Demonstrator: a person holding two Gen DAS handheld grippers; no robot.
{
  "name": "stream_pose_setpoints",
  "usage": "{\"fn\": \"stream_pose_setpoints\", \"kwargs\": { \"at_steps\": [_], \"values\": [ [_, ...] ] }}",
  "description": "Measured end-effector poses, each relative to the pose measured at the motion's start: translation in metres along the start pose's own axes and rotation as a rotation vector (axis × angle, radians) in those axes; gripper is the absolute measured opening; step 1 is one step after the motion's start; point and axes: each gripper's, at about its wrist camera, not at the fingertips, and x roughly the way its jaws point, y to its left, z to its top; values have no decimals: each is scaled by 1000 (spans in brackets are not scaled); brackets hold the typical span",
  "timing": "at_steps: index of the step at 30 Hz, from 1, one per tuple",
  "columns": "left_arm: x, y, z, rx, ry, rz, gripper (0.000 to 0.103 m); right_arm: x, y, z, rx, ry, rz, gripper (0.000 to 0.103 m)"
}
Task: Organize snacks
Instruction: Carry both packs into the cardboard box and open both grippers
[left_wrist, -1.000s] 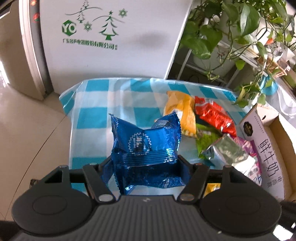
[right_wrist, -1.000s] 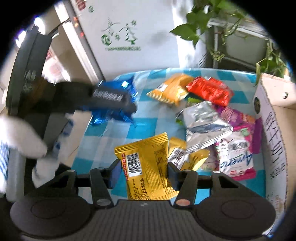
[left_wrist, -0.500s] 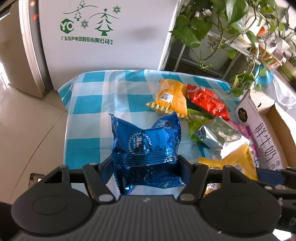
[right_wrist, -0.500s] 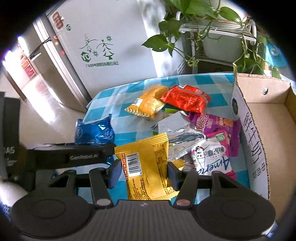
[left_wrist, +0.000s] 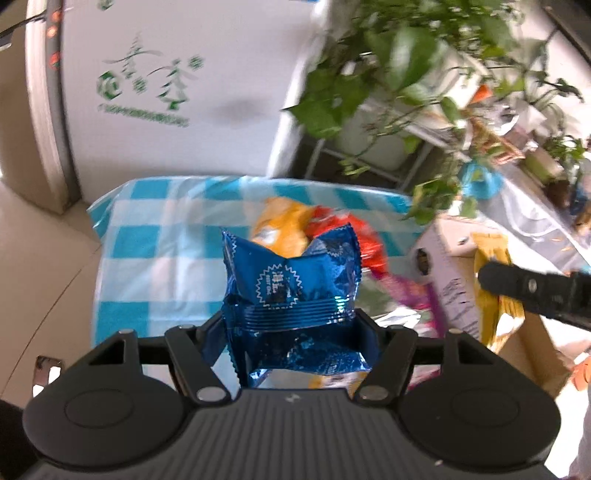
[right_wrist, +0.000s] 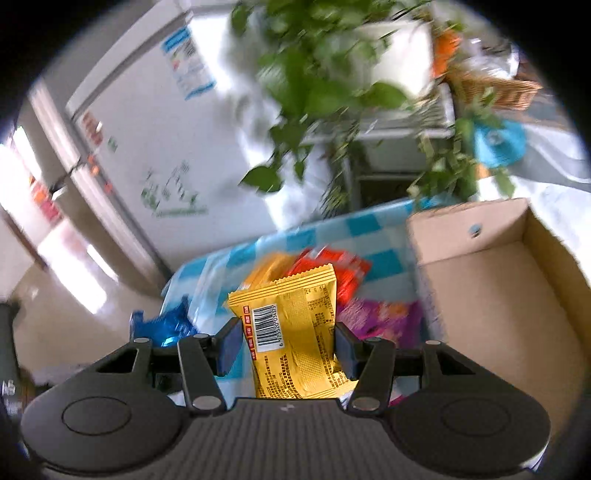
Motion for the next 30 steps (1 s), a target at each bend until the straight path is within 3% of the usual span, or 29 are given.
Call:
{"fn": "stream_pose_setpoints", "kwargs": {
  "at_steps": [6, 18, 30],
  "values": [
    [-3, -42, 7, 45, -14, -78, 69, -28, -44, 14, 100, -90, -82, 60],
    [17, -135, 2, 142, 52, -224, 69, -58, -114, 12, 290, -143, -274, 60],
    [55, -199, -19, 211, 150, -285, 70, -68, -148, 6, 421, -172, -337, 61]
  ]
}}
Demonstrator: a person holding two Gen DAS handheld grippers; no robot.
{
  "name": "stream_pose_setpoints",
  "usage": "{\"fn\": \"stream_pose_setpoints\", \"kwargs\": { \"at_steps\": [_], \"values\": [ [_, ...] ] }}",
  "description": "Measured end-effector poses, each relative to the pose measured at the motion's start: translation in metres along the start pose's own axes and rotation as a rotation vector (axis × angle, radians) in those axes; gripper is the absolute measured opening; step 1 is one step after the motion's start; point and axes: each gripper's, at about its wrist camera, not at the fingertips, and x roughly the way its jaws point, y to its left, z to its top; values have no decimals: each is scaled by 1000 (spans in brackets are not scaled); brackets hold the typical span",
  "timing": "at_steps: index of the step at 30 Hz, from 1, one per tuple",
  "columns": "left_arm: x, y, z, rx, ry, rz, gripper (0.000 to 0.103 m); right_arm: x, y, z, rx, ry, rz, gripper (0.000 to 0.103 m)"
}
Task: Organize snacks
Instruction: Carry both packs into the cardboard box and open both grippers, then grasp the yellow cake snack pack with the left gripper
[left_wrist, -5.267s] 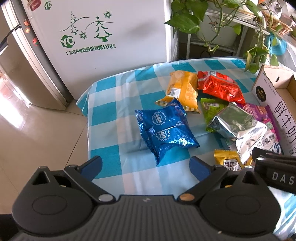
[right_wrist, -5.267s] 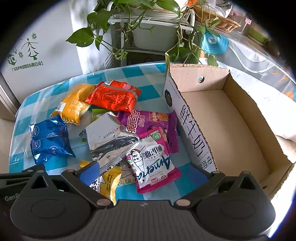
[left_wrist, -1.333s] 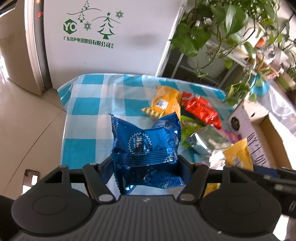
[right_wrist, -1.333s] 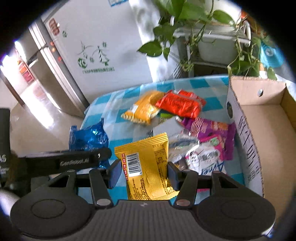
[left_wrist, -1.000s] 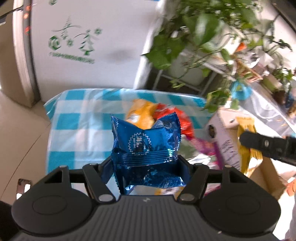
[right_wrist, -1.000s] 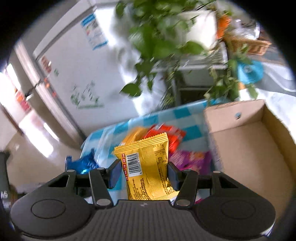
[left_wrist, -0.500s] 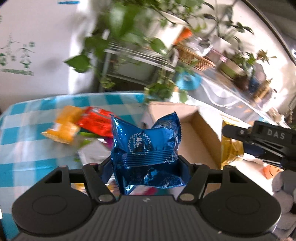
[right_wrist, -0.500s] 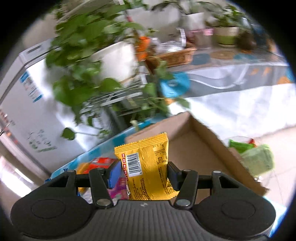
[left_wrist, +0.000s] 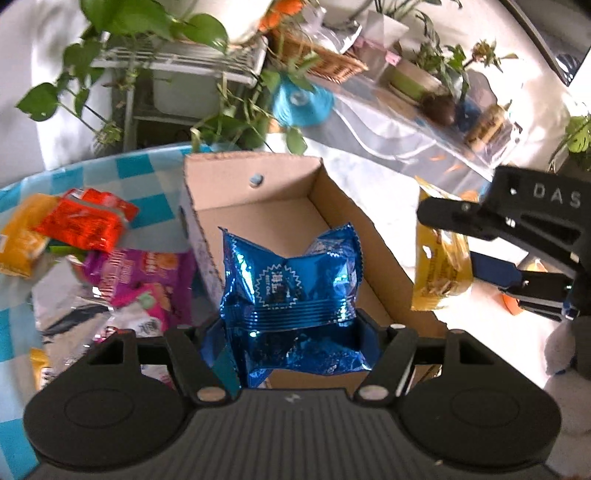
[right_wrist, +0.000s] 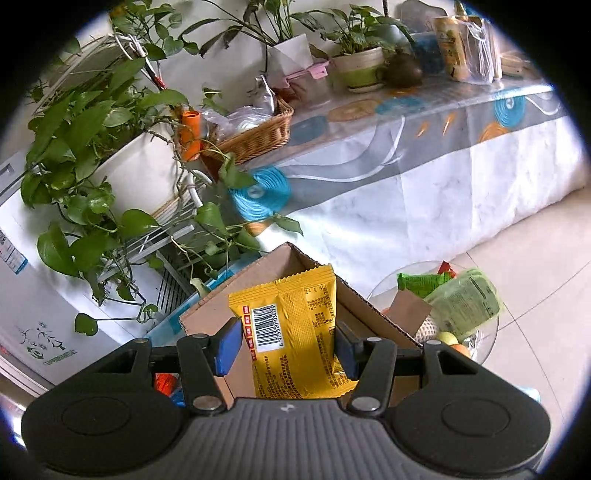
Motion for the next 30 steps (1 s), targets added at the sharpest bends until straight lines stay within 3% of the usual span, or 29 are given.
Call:
{"fn": "stream_pose_setpoints", "kwargs": {
  "at_steps": [7, 9, 11, 30],
  "values": [
    [12, -2, 0, -14, 30, -16, 76, 1, -8, 1, 60, 3, -33, 66],
    [10, -2, 1, -16, 25, -11, 84, 1, -7, 1, 62, -1, -43, 74],
    [6, 0, 2, -13, 15, -25, 84, 1, -8, 2, 72, -5, -38, 79],
    [-50, 75, 16, -18, -24, 82, 88, 8, 28, -7, -43, 31, 81, 86]
  ]
}}
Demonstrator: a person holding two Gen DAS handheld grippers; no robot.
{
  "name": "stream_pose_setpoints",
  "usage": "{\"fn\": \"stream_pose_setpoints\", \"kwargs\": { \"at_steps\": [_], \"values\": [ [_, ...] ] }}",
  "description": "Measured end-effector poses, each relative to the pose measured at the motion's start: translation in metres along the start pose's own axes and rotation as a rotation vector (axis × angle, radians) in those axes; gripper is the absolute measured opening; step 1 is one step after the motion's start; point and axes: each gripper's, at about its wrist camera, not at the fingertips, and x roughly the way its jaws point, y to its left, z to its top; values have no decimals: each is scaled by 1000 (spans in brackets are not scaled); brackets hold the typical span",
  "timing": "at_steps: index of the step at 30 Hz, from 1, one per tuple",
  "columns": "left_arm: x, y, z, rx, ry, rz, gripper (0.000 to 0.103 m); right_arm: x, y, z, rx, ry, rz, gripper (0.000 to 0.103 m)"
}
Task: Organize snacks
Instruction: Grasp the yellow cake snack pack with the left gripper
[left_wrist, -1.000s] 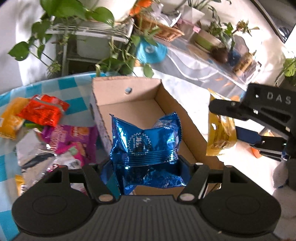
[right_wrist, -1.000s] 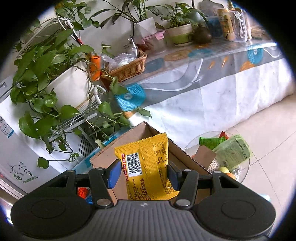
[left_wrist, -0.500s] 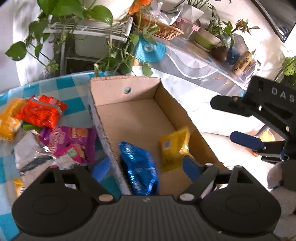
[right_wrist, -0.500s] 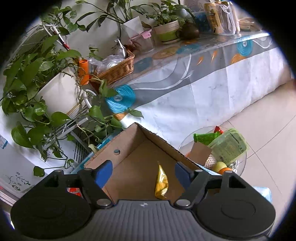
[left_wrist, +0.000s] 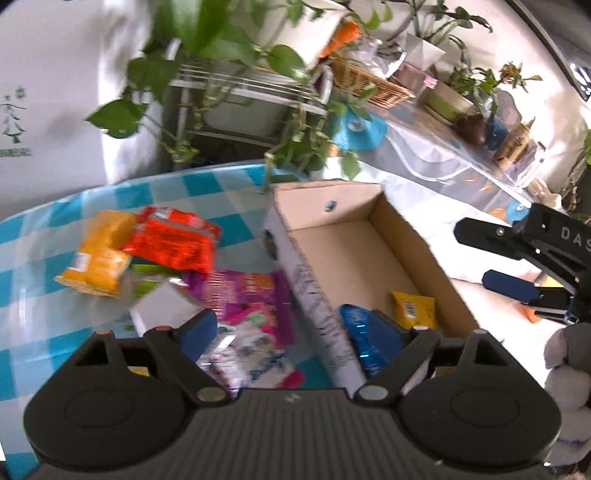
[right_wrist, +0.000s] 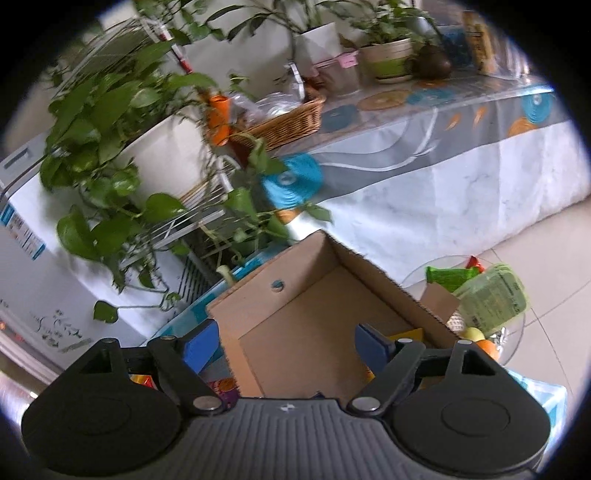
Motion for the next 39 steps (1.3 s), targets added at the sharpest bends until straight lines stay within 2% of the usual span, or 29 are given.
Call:
{"fn": "stream_pose_setpoints", "kwargs": {
  "at_steps": [6, 13, 27, 32, 34, 36, 39],
  "values": [
    [-13, 34, -9, 11, 12, 46, 89, 9, 15, -6, -25, 51, 80, 86],
    [-4, 66, -40, 0, 81, 88, 89, 19, 37, -15, -80, 112, 161, 86],
    [40, 74, -77, 16, 148, 119, 89, 41, 78, -36, -202, 210, 201, 86],
    [46, 66, -81, 73, 113, 148, 89, 49, 87, -45, -239, 243, 192, 86],
    [45, 67, -83, 78, 92, 154, 87, 53, 92, -49, -266, 258, 182, 86],
    [43, 68, -84, 85, 82, 167, 74, 58, 98, -53, -299, 271, 168, 86],
    [37, 75, -83, 77, 78, 166, 62, 67, 106, -57, -339, 291, 165, 86]
  ]
}}
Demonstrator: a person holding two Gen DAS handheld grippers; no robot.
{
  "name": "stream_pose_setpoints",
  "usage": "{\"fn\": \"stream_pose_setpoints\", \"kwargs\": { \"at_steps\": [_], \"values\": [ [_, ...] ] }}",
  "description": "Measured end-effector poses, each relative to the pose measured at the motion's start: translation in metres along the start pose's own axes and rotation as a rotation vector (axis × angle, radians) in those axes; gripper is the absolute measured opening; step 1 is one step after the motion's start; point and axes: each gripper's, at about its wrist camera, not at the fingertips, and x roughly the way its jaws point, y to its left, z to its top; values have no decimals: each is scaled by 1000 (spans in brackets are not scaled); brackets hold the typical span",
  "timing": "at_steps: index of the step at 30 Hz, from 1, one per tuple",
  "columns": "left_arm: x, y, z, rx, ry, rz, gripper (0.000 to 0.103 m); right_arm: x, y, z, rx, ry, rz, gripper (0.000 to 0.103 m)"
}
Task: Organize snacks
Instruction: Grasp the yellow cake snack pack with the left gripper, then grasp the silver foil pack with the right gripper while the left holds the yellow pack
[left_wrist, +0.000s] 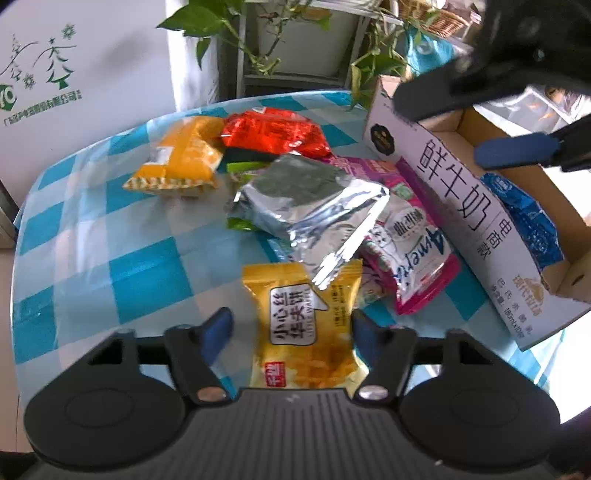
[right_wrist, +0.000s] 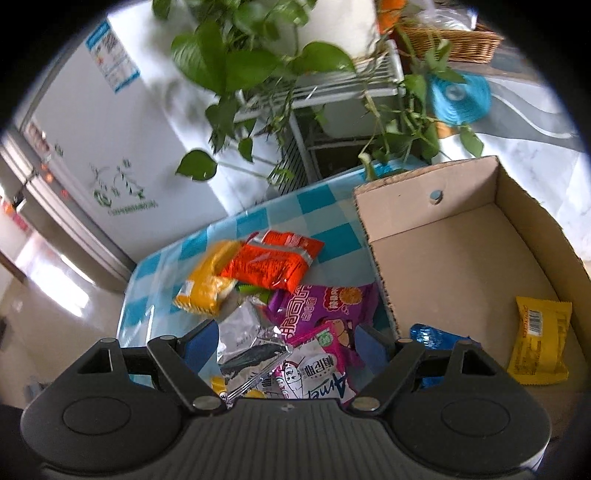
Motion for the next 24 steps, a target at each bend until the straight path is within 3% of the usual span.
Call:
{"fn": "stream_pose_setpoints", "kwargs": {
  "at_steps": [3, 12, 20, 22, 24],
  "values": [
    [-4, 14, 0, -44, -2, -7, 54, 13, 10, 1, -51, 23, -7, 86],
    [-17, 50, -2, -124, -32, 69, 53, 51, 44, -1, -181, 100, -19, 86],
    [-13, 67, -5, -153, 7, 117, 53, 77, 64, -12, -292, 142, -96, 86],
    [-13, 66, -6, -139, 2, 122, 55, 82, 67, -15, -314, 148, -108, 86],
    [-11, 64, -6, -126, 7, 117, 66, 85, 71, -19, -347, 148, -132, 84]
  ]
}}
